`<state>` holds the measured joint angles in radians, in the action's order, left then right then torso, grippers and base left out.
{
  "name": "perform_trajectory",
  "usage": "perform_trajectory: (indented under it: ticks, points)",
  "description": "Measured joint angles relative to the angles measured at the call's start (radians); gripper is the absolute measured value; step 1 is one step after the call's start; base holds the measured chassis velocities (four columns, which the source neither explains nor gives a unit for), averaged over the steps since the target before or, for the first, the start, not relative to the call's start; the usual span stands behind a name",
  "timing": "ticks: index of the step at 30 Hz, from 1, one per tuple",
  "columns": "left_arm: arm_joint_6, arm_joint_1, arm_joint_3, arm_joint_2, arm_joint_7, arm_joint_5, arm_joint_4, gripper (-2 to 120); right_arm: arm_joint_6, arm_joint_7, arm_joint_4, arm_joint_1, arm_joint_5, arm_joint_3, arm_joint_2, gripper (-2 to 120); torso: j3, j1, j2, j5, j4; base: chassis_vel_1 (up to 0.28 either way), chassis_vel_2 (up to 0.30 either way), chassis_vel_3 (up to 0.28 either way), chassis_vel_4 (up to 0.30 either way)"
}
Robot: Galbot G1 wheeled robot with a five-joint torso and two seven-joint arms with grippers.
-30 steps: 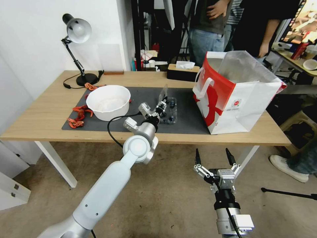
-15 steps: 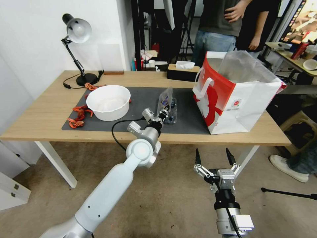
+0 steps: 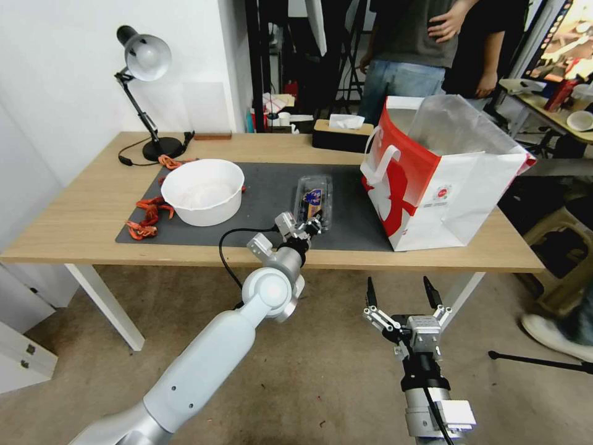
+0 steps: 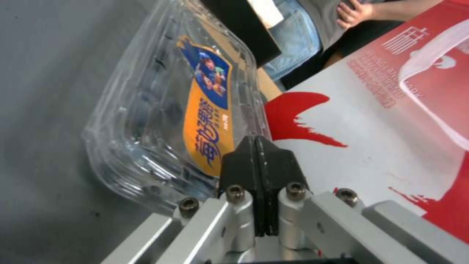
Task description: Close the takeout container lid, then place the container into the takeout bag.
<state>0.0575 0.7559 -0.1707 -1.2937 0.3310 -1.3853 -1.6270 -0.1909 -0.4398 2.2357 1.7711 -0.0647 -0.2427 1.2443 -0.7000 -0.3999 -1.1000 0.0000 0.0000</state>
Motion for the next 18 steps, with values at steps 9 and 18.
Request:
perform_trajectory:
  ticks: [9, 18]
  points:
    - [-0.002, -0.003, -0.003, 0.006, 0.002, 0.006, 0.007, 0, 0.067, 0.000, 0.028, -0.059, 0.095, -0.017, -0.015, 100, 0.000, 0.000, 0.000, 0.0000, 0.0002, 0.000, 0.000, 0.000, 0.000]
    - [-0.002, -0.024, -0.022, 0.005, 0.002, 0.007, 0.024, 0, 0.233, -0.006, 0.070, -0.176, 0.381, -0.049, -0.073, 100, 0.000, 0.000, 0.000, 0.0001, -0.0001, 0.000, 0.000, 0.000, 0.000]
